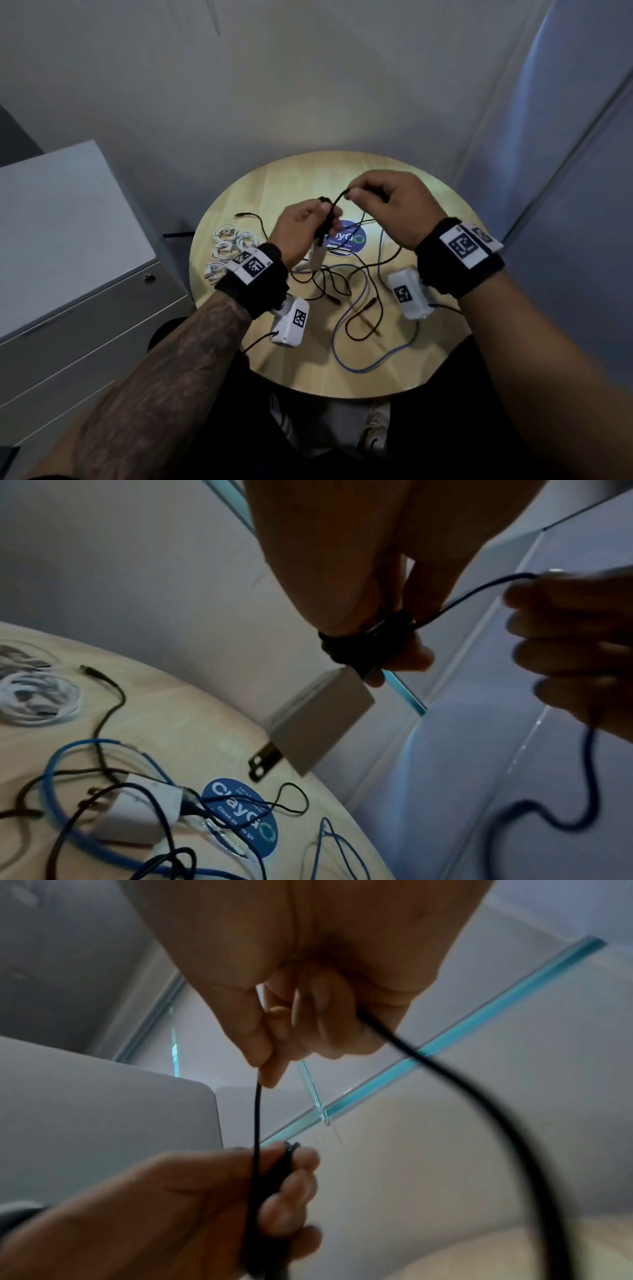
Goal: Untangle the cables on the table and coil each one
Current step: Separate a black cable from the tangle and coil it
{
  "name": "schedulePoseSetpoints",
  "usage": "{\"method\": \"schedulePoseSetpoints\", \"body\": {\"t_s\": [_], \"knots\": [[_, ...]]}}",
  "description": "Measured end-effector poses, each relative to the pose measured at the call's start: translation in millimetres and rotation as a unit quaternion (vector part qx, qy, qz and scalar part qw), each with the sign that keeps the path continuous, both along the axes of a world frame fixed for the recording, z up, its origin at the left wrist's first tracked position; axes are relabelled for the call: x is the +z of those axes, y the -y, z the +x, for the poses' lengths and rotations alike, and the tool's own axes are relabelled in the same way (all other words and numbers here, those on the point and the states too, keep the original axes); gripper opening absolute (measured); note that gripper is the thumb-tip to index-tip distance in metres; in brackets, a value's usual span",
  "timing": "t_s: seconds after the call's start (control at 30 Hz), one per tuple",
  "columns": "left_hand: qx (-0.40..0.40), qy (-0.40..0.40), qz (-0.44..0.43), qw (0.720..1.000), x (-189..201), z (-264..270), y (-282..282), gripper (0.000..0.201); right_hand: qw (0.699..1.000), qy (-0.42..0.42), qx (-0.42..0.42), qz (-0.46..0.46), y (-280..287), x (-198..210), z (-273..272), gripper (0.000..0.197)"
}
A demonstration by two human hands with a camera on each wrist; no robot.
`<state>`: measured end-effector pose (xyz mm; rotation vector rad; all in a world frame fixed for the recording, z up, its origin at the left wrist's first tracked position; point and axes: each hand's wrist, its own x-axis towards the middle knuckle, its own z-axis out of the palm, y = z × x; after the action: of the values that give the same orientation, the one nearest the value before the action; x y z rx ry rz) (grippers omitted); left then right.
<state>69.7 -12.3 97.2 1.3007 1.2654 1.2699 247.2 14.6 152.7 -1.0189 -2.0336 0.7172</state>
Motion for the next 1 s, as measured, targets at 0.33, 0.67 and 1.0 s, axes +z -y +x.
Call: {"method": "schedulePoseSetpoints", "body": {"t_s": [0.33, 0.67, 1.0], "knots": [[-0.14, 0.323, -0.071, 0.933, 42, 1, 13, 0.027, 0.997, -0.003, -0.054, -0.052, -22, -49, -6, 0.022], [0.142, 0.403, 0.013, 0.904, -1, -36, -24, 0.022, 0.975, 0.155, 0.102, -0.12, 30, -71, -18, 0.025], [-0.041, 0.041, -0.073, 0.996, -17, -10, 21, 0.033, 0.999, 0.006, 0.023, -0.021, 20, -18, 0, 0.011]]}}
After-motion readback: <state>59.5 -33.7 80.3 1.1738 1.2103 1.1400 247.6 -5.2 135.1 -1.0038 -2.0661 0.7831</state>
